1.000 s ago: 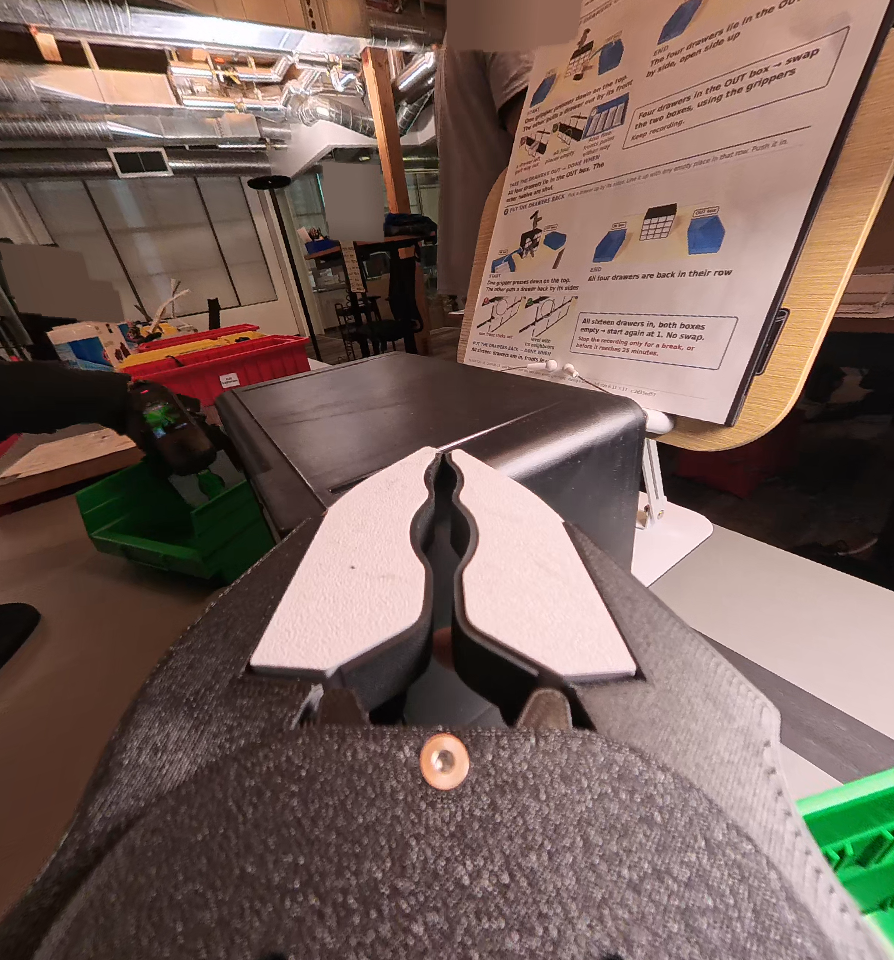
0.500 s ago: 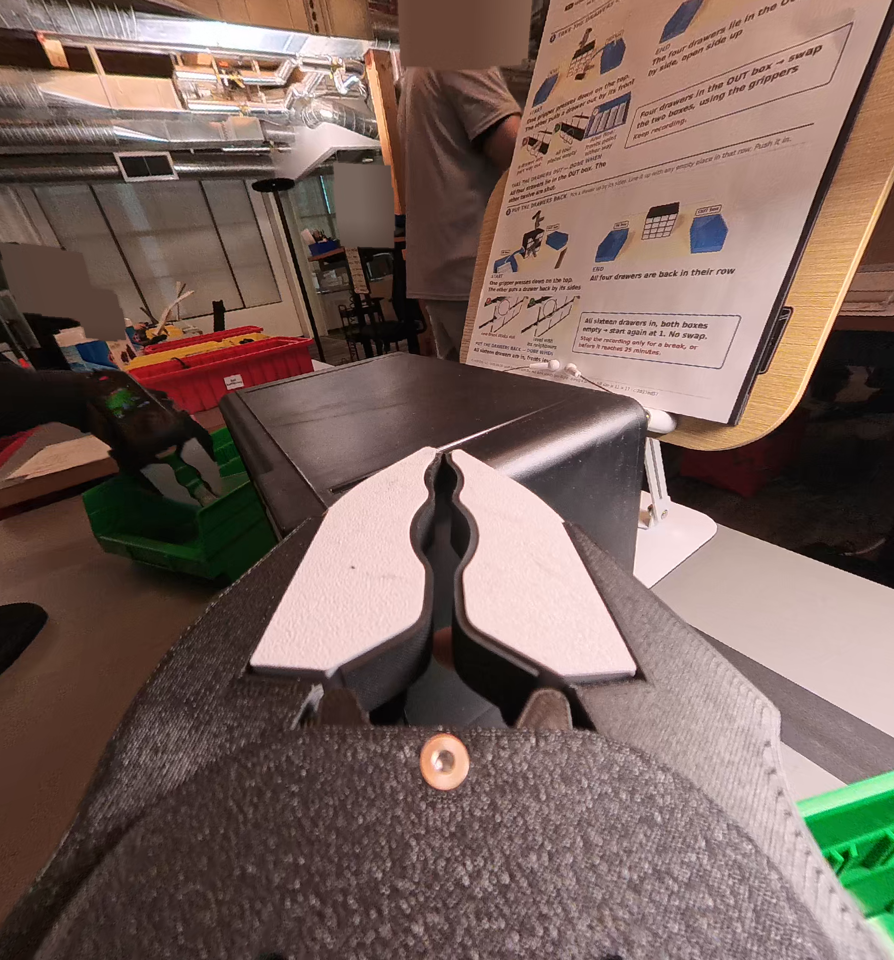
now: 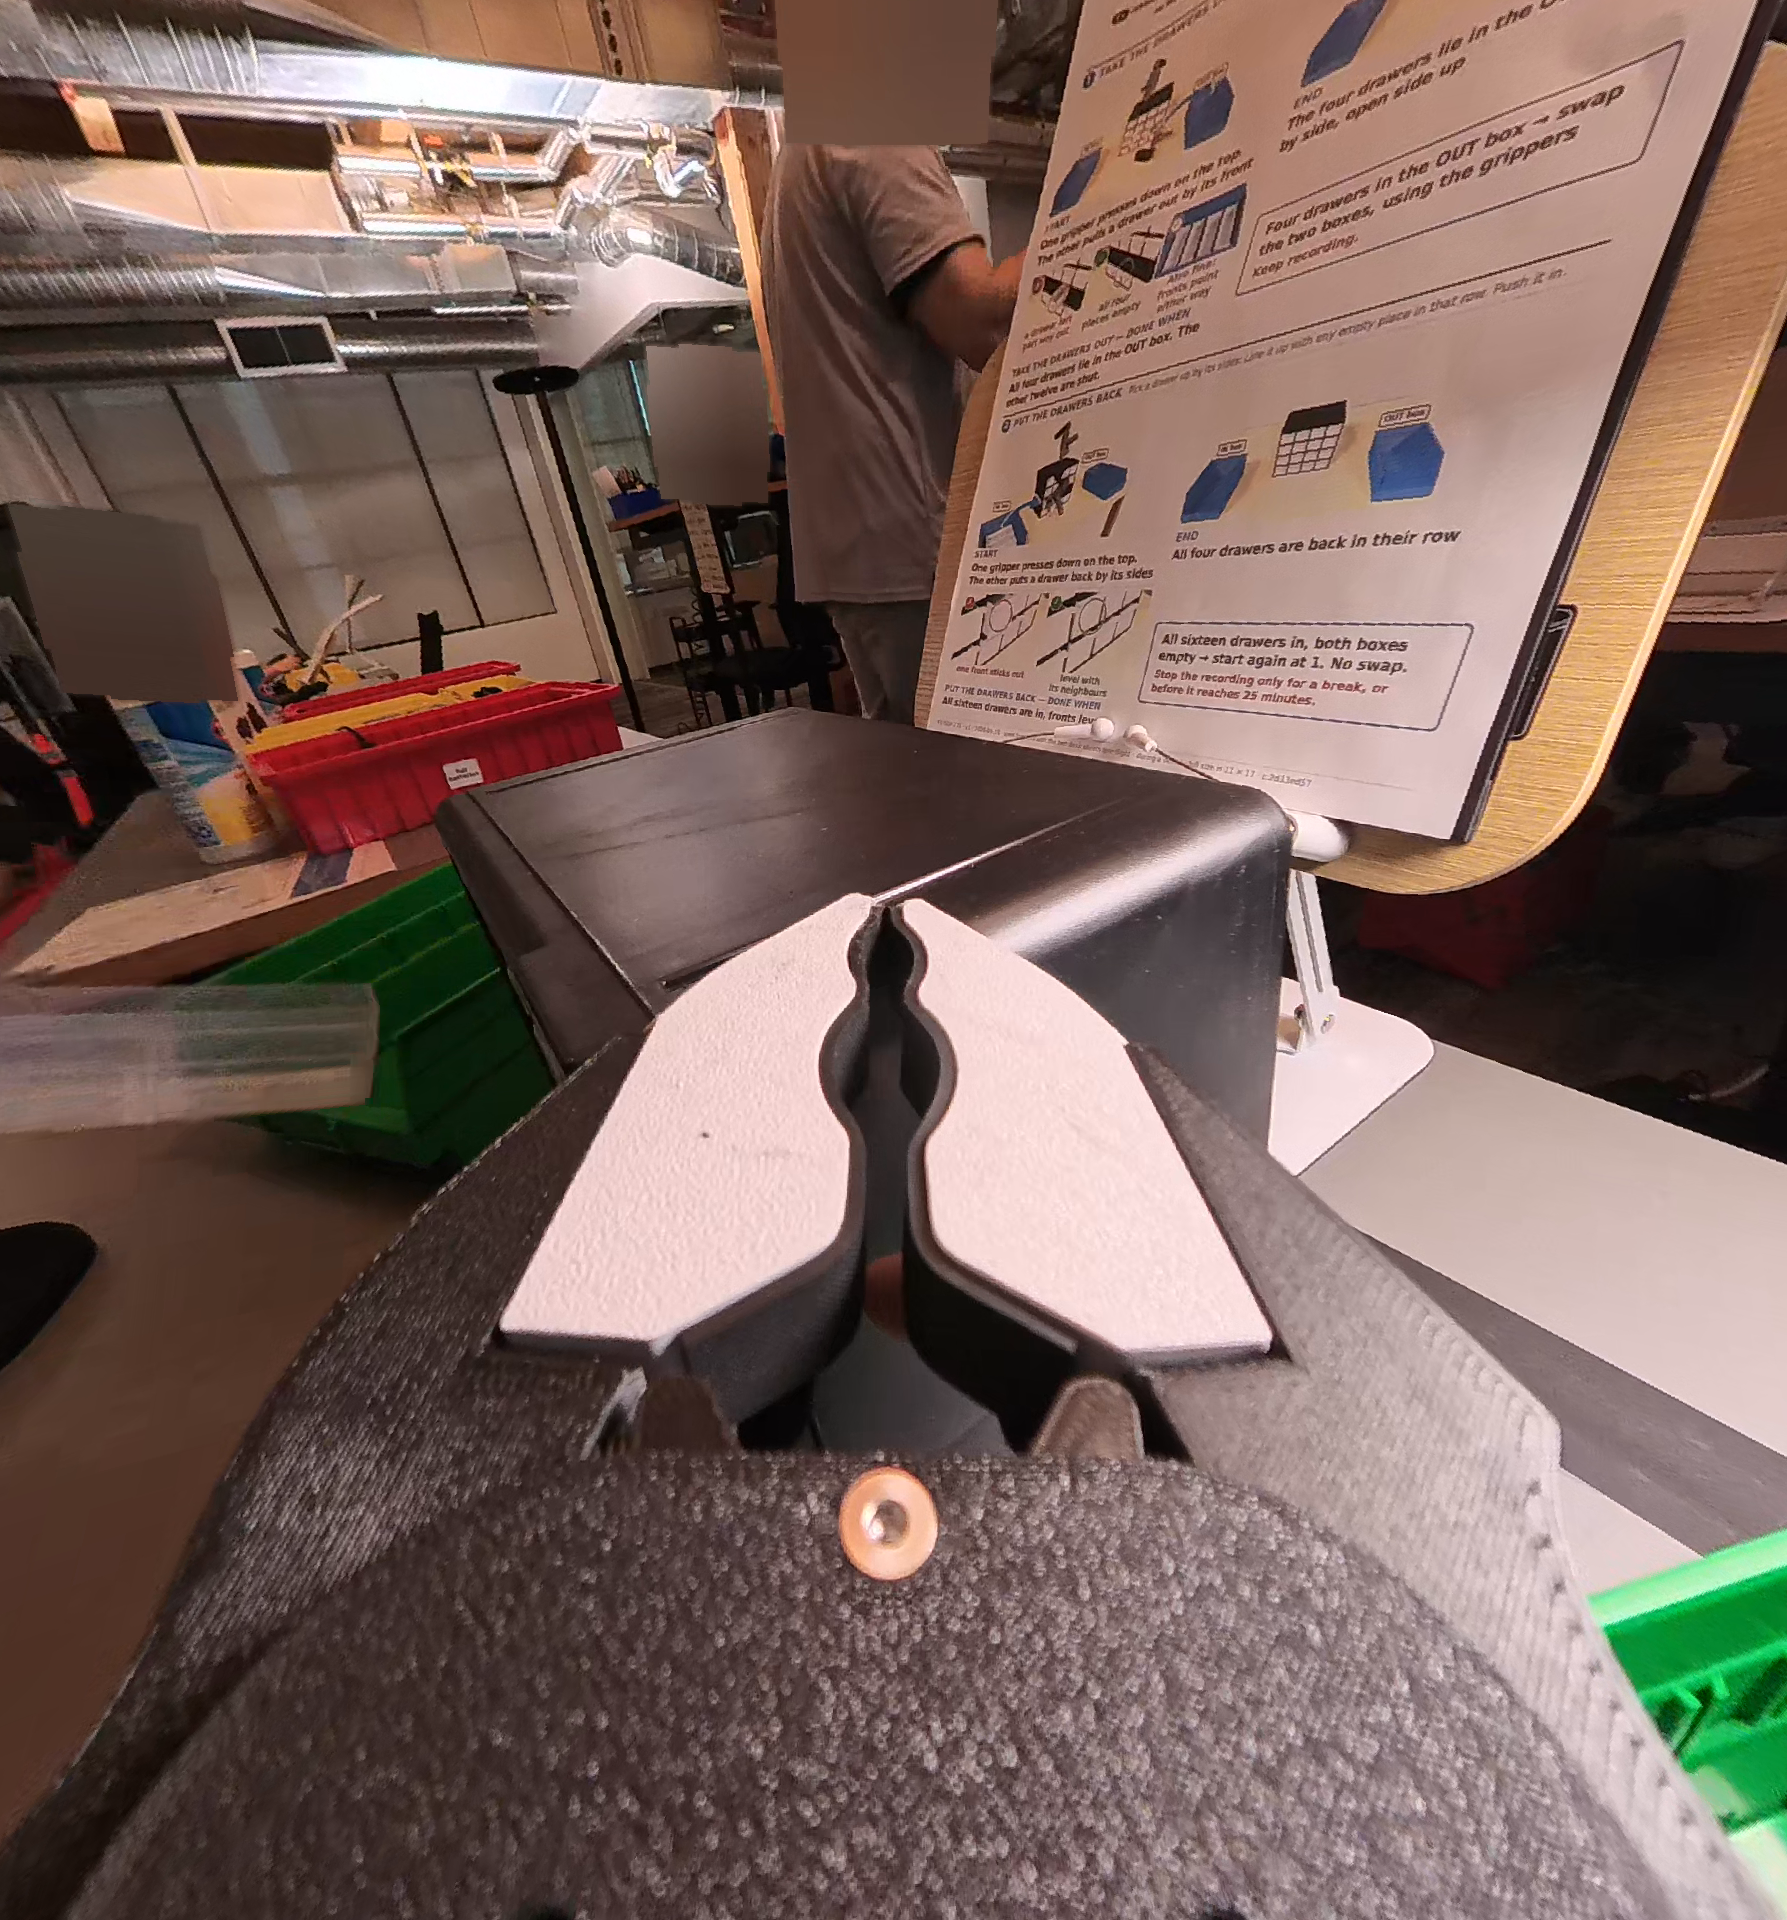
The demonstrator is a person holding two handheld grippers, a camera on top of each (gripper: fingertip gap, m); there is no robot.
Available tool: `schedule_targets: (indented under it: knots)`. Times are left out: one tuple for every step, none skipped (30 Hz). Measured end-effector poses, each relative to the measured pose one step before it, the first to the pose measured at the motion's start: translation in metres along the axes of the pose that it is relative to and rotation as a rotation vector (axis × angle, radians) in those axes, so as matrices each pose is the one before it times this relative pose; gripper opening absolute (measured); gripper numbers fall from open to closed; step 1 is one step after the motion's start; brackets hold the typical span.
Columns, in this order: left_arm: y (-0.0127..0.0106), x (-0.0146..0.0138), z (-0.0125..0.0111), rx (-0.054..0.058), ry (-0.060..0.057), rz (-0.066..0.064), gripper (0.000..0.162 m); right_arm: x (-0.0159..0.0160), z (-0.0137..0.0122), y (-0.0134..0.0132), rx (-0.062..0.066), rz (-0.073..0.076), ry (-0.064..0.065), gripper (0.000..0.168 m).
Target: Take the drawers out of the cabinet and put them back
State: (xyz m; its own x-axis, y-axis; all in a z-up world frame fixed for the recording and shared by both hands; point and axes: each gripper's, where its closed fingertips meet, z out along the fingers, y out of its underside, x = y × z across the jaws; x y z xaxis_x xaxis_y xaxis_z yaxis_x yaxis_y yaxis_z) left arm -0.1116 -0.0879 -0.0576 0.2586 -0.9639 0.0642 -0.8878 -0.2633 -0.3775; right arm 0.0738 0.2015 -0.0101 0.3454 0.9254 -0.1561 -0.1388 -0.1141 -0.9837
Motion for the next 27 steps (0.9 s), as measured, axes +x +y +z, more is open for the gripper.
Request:
schedule_targets:
  knots:
    - [-0.01293,0.00702,0.00609,0.0155,0.0283,0.0233,0.018,0.00011,-0.00007,0.00004,0.0013,0.0027,-0.0017,0.0]
    - [-0.01232,0.00424,0.00769,0.0147,0.0232,0.0196,0.018,0.00001,-0.00002,-0.00003,0.0004,0.0025,-0.0021,0.0]
    - [-0.01194,0.00257,0.00876,0.0161,0.0256,0.0147,0.018,-0.00002,-0.00002,-0.00004,0.0,0.0011,-0.0012,0.0]
    - [-0.0111,0.00084,0.00945,0.0151,0.0264,0.0093,0.018,-0.00001,0.00005,0.00007,0.001,0.0001,-0.0003,0.0]
    - [-0.0099,-0.00119,0.01,0.0107,0.0235,0.0063,0.018,0.00004,-0.0001,-0.00006,0.0009,0.0012,-0.0004,0.0]
    - [-0.00844,-0.00276,0.01004,0.004,0.0214,0.0072,0.018,-0.00007,-0.00005,0.00003,0.0003,0.0021,-0.0005,0.0]
    - [-0.00684,-0.0044,0.00979,-0.0043,0.0182,0.0086,0.018,0.0,0.00003,-0.00006,0.0004,-0.0002,-0.0001,0.0]
    - [-0.00602,-0.00609,0.00962,-0.0091,0.0127,0.008,0.018,0.00002,-0.00001,0.00001,-0.0001,-0.0011,-0.0005,0.0]
    - [-0.006,-0.0073,0.00894,-0.0082,0.0096,0.0057,0.018,0.00009,-0.00008,0.00008,-0.0009,-0.0004,-0.0013,0.0]
    - [-0.00619,-0.00755,0.00812,-0.0063,0.0104,0.0031,0.018,-0.00004,0.00002,-0.00002,-0.0008,-0.0005,-0.0019,0.0]
    - [-0.00616,-0.00781,0.00756,-0.006,0.0101,0.001,0.018,0.00002,0.00002,0.00001,0.0003,0.0006,-0.0021,0.0]
    - [-0.00602,-0.00791,0.00662,-0.0054,0.0076,0.0008,0.018,0.00004,-0.0001,-0.00012,0.0038,0.0048,-0.0018,0.0]
    - [-0.00585,-0.00792,0.00573,-0.004,0.005,0.0011,0.018,-0.00011,0.0,-0.00006,0.0068,0.0075,-0.0032,0.0]
    - [-0.00555,-0.00757,0.00465,-0.004,0.0029,0.0006,0.018,0.00008,-0.00001,-0.00006,0.0066,0.0091,-0.0057,0.0]
    - [-0.00548,-0.00712,0.00355,-0.0025,0.0002,0.0016,0.018,-0.00014,-0.00013,-0.00006,0.0042,0.0094,-0.0076,0.0]
    - [-0.00525,-0.00645,0.00258,0.0005,-0.002,0.0026,0.018,0.00007,-0.00003,-0.00008,0.0017,0.006,-0.0058,0.0]
    - [-0.00465,-0.00581,0.00188,0.0005,-0.0022,0.0007,0.018,-0.00003,-0.00002,-0.00001,0.0009,0.0013,-0.0032,0.0]
    - [-0.00393,-0.00548,0.00163,-0.0011,-0.0033,-0.0009,0.018,0.00007,-0.00004,-0.00002,0.001,0.0002,-0.0023,0.0]
    - [-0.00315,-0.00517,0.00172,-0.0021,-0.005,-0.0013,0.018,-0.0001,-0.00003,-0.00007,0.0006,0.0019,-0.0032,0.0]
    - [-0.00215,-0.00476,0.00154,-0.0039,-0.0045,-0.0017,0.018,0.00004,-0.00001,0.00006,0.0001,0.0027,-0.0033,0.0]
    - [-0.00153,-0.00446,0.00167,-0.0052,-0.0054,-0.0017,0.018,0.00004,-0.00006,-0.00003,0.0002,0.0015,-0.0023,0.0]
    - [-0.00087,-0.00435,0.00156,-0.0067,-0.0081,-0.0018,0.018,-0.00009,-0.00002,-0.00008,0.0002,0.0007,-0.002,0.0]
    - [-0.00045,-0.00396,0.00125,-0.0074,-0.0091,-0.0019,0.018,-0.00002,0.0,0.00001,-0.0011,0.0004,-0.0012,0.0]
    - [-0.00062,-0.00335,0.00084,-0.0053,-0.0094,-0.0011,0.018,-0.00001,0.00006,0.00011,-0.0021,-0.0013,0.0,0.0]
    - [-0.00116,-0.00235,0.00038,-0.0016,-0.0066,-0.0014,0.018,-0.00009,-0.00005,0.0,-0.0023,-0.0034,0.0014,0.0]
    - [-0.0017,-0.00118,0.00003,0.0019,-0.0038,-0.0027,0.018,-0.00005,-0.00005,-0.00001,-0.0022,-0.0036,0.0016,0.0]
    - [-0.00188,-0.00085,-0.00031,0.0005,-0.0071,-0.0021,0.018,0.00003,0.00004,0.00006,-0.0015,-0.0022,0.0012,0.0]
